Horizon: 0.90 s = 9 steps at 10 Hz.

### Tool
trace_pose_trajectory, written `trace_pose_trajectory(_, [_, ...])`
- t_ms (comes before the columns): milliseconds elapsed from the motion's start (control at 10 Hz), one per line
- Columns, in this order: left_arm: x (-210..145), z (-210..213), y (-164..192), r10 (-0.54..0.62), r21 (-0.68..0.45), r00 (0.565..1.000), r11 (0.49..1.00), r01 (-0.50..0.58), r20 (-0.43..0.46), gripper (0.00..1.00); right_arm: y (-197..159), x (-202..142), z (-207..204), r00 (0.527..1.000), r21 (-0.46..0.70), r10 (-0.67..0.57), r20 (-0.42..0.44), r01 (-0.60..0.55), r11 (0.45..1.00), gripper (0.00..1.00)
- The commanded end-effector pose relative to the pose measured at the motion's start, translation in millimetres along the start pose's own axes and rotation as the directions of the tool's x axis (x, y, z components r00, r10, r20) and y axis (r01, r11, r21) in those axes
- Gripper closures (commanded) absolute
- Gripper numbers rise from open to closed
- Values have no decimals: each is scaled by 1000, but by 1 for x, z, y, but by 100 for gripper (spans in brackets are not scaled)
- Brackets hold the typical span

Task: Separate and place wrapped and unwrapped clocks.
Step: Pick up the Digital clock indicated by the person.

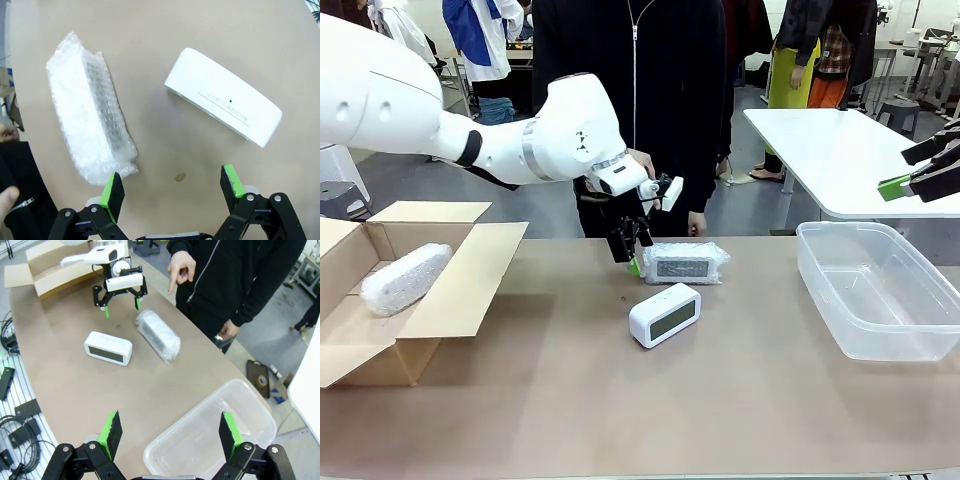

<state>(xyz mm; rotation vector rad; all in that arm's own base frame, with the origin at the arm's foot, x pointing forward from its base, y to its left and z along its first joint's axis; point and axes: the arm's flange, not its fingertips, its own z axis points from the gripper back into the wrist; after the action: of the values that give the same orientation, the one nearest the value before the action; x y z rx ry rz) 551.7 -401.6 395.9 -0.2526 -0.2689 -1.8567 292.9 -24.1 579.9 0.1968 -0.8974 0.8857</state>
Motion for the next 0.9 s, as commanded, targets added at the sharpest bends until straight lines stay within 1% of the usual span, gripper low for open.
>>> trace_pose_trajectory(0, [16,1,16,-6,-3,999,1000,6,-32,0,-1,-1,-2,1000,17,-8,10,8,1000,0])
trace_pose_trajectory(200, [29,-1,21,-48,-7,997,999,48,-65,0,-1,-1,-2,1000,17,-8,10,8,1000,0])
trace_pose_trajectory(400, [42,-3,23,-74,-6,994,997,73,-80,0,-1,-1,-2,1000,17,-8,10,8,1000,0])
trace_pose_trajectory(600, [54,-1,25,-104,-15,991,995,103,-88,0,-1,-1,-2,1000,17,-8,10,8,1000,0])
trace_pose_trajectory(800, [59,5,25,-100,-25,992,995,99,-74,0,-1,-1,-2,1000,17,-8,10,8,1000,0])
